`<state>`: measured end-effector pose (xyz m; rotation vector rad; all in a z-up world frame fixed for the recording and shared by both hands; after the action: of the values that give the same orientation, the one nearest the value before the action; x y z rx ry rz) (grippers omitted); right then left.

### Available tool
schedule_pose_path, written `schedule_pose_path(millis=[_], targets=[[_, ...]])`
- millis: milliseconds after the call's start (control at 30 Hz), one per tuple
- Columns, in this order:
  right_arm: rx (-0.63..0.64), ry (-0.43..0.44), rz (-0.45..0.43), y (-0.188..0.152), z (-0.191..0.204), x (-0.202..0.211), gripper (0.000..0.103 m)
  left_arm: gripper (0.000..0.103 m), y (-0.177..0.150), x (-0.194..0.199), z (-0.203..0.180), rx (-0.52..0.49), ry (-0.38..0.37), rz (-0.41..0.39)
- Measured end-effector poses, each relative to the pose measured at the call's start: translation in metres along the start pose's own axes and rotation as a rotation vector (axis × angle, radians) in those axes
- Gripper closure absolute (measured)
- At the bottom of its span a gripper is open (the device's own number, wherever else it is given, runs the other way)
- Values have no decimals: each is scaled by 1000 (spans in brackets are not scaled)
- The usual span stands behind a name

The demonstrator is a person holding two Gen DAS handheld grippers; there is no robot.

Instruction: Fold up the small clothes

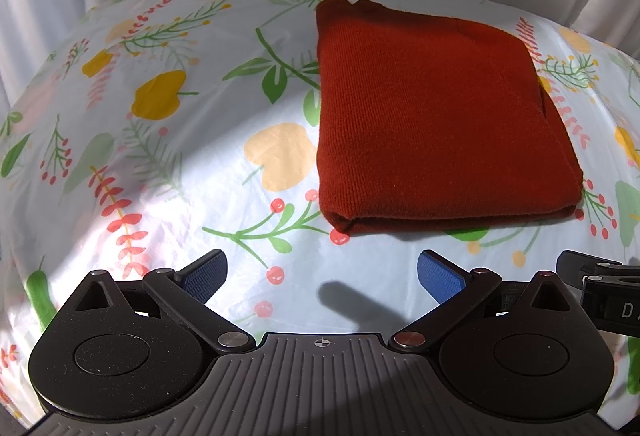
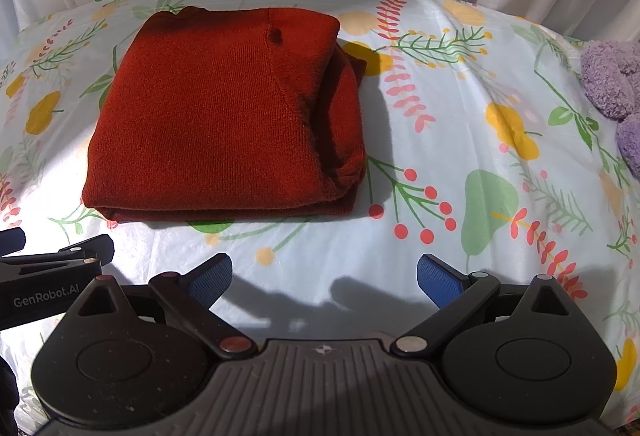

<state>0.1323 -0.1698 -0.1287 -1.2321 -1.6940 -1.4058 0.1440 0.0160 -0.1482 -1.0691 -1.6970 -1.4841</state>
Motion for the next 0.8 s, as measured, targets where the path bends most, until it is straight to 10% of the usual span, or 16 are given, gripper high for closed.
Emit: schedule_pose_path(millis=[800], targets=[[-10, -10, 2, 0, -2, -2, 4, 0, -1, -4, -2, -5, -10, 7]])
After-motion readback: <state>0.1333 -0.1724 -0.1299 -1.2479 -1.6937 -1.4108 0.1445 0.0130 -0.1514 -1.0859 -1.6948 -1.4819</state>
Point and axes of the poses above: each gripper's, at about its wrist camera, not at the fingertips, and x roughly against the way its jaws point, z to its left, y to its top, the point moved 10 cm from there along -x, roughly the way its jaws point, and after that the axes turned 14 degrees about -y, right-handed, at the moved point
